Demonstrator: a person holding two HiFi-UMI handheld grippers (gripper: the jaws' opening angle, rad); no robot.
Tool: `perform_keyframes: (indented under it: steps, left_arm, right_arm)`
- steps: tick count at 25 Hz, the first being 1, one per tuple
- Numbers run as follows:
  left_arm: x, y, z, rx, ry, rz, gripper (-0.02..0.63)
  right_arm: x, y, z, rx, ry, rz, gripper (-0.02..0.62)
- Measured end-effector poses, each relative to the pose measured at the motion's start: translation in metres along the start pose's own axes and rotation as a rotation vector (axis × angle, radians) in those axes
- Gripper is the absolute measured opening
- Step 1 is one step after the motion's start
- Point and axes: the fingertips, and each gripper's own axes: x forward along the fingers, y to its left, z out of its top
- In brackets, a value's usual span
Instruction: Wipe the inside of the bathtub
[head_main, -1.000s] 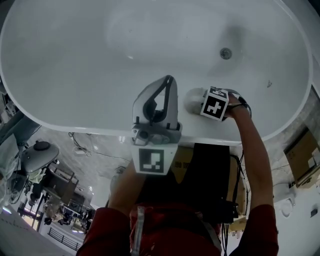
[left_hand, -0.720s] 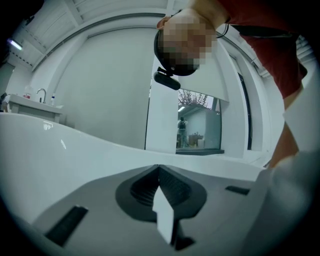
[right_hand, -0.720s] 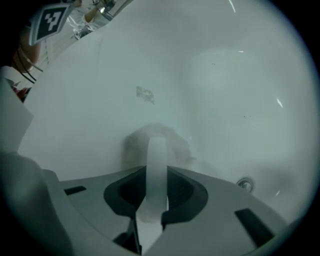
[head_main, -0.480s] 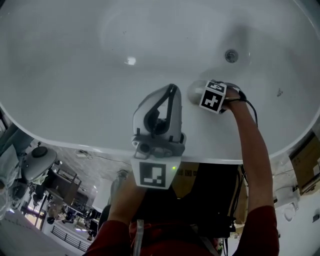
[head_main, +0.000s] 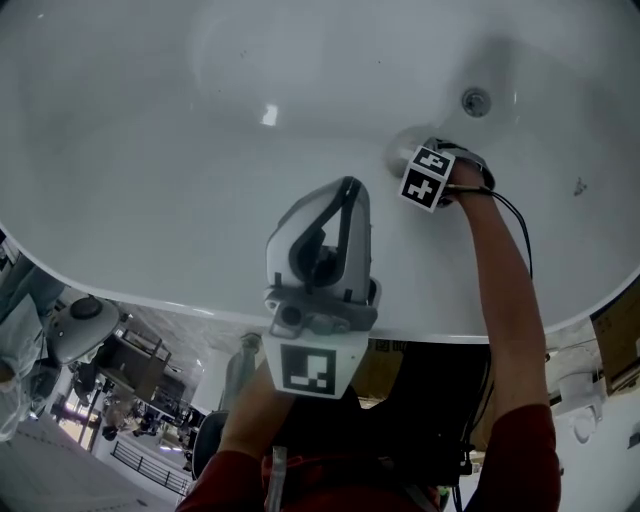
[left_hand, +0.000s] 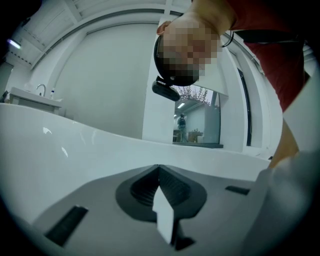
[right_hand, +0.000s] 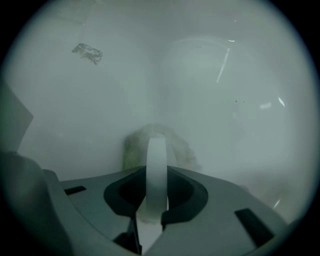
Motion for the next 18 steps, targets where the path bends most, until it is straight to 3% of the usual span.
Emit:
perform_keyframes:
  steps: [10, 14, 18]
  left_arm:
    - [-0.006, 0.003, 0.006, 0.004, -0.01, 0.01, 0.014]
    - [-0.009, 0.005, 0.022, 0.003, -0.029, -0.001, 0.014]
    - [-0.006, -0.007, 0.042, 0.005, -0.057, -0.009, 0.014]
  right_arm:
    - [-0.001, -0.005, 0.006, 0.002, -0.001, -0.018, 0.091]
    - [-0.027, -0.002, 0.004, 0.07, -0.021, -0.031, 0.091]
    - [-0.065, 0.006, -0.006, 0.045, -0.043, -0.04, 0.091]
